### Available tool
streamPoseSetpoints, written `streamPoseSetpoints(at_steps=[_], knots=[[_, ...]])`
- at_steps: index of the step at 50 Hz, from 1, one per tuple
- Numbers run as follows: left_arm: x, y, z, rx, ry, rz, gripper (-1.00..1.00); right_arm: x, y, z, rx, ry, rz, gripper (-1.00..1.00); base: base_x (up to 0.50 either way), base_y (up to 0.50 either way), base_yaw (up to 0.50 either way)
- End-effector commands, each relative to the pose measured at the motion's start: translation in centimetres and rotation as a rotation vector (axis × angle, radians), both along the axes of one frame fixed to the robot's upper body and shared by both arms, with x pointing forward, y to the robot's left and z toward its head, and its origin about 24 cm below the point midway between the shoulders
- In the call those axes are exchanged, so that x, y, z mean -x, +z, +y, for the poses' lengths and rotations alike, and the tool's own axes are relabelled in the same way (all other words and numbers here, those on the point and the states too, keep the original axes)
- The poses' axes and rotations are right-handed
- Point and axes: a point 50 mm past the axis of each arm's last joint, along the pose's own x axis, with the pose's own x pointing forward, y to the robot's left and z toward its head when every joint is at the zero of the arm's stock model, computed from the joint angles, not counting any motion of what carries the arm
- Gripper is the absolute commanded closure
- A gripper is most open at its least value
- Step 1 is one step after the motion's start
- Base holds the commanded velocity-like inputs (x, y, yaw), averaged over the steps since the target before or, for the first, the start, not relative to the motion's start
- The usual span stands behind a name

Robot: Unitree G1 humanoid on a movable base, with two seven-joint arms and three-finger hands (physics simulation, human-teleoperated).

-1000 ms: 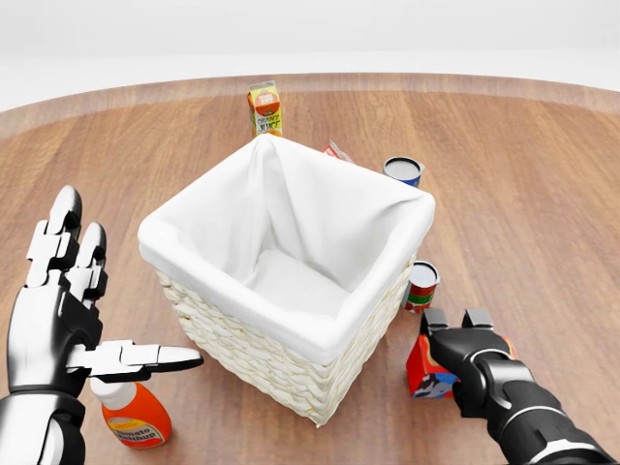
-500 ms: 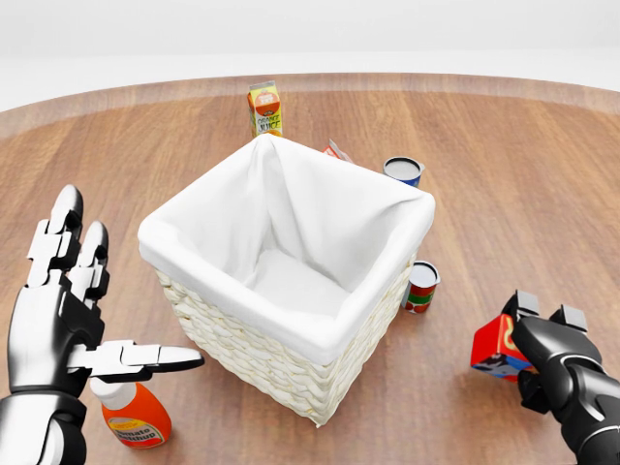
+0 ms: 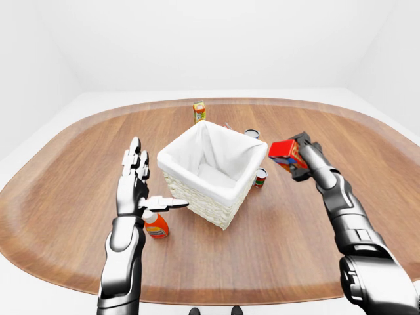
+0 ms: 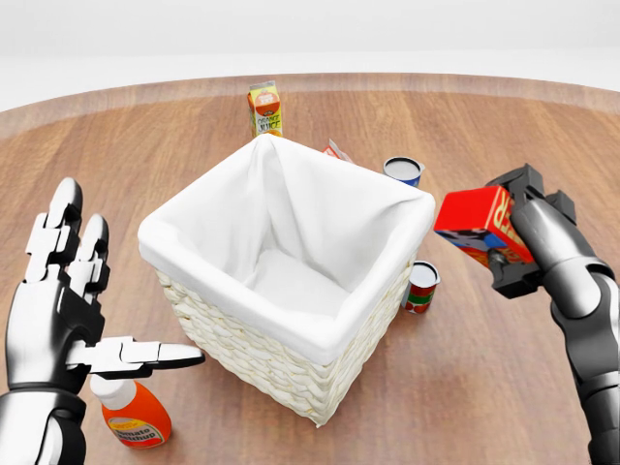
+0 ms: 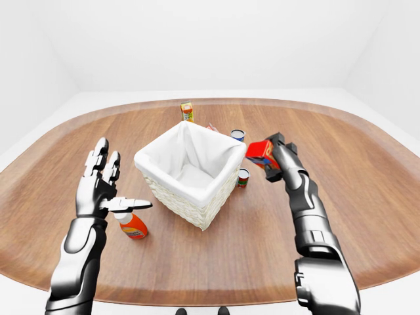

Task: Pick up the butter and put it in the basket.

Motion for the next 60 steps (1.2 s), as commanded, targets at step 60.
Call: streamPoseSetpoints(at_steps=[60], knots=[[0.3, 0.8, -0.1, -0.003, -0.001, -0.035, -1.00, -1.5, 8.6, 16.0, -0.819, 0.440, -0.369, 1.00, 0.00, 0.00, 0.00]])
